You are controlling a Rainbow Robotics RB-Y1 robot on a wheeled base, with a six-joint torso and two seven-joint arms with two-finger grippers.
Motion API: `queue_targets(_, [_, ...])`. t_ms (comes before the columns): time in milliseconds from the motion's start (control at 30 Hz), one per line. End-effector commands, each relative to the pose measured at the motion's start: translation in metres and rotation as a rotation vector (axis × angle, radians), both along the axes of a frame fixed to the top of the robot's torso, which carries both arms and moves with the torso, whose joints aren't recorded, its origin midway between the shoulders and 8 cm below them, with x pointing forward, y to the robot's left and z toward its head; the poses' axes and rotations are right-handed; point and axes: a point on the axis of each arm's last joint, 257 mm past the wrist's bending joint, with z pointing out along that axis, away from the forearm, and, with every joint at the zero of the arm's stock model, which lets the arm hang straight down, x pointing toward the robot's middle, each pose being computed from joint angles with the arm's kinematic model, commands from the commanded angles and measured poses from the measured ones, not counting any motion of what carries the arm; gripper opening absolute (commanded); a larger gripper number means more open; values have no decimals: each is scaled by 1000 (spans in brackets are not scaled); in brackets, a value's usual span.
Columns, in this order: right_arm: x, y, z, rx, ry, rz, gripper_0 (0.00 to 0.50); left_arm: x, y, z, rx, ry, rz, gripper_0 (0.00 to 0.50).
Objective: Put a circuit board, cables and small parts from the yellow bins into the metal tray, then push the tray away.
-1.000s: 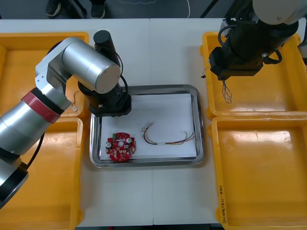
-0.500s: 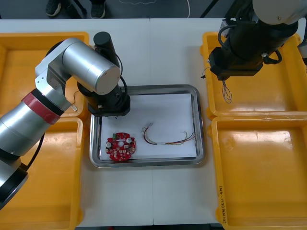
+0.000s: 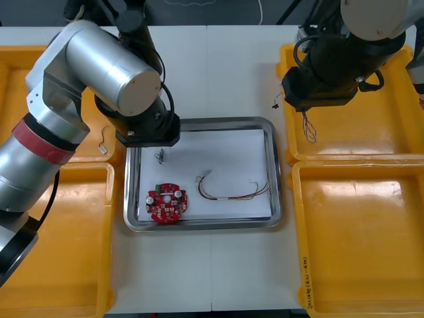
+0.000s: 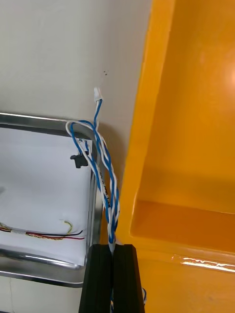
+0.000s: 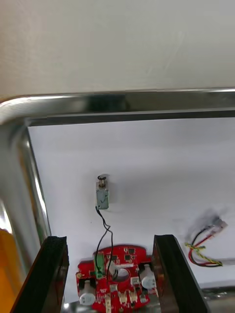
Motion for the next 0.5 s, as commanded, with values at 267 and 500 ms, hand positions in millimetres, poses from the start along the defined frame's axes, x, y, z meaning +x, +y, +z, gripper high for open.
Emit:
queue_targets(267, [-11, 40, -5, -108, -48, 287, 0, 6, 30, 89, -42, -132, 50, 500])
queue_targets(500, [-16, 63, -20, -229, -86, 477, 0, 15, 66, 127, -55, -163, 96, 500])
